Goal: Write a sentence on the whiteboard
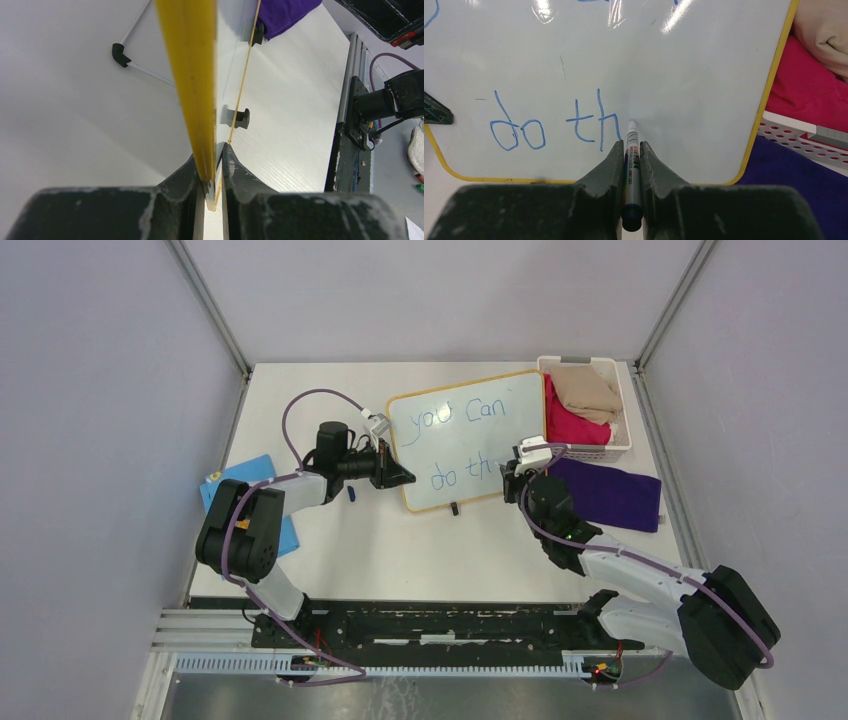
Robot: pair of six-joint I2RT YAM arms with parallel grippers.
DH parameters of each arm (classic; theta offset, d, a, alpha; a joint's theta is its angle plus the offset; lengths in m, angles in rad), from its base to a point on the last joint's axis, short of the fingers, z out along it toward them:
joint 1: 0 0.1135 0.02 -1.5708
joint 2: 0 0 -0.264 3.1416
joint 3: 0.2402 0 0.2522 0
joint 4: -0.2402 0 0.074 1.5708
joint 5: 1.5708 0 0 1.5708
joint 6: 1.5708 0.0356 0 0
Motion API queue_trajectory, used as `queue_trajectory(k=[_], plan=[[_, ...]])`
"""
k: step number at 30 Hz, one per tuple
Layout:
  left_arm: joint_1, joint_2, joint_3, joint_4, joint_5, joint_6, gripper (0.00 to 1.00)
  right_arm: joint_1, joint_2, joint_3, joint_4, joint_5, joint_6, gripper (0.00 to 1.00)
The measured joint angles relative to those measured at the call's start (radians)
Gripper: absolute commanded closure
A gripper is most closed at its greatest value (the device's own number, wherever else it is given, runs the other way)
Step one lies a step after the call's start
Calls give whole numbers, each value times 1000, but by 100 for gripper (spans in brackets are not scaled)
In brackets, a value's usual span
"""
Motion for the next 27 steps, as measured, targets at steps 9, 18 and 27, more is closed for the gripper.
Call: queue_trajectory(k=[9,18,27], plan=[[0,0,0,0,0,0,98,-1,-19,-43,15,-11,15,100],[0,0,0,0,0,1,98,-1,-42,-62,-3,-12,21,100],[0,0,0,0,0,1,98,-18,-109,-58,-16,-7,29,100]])
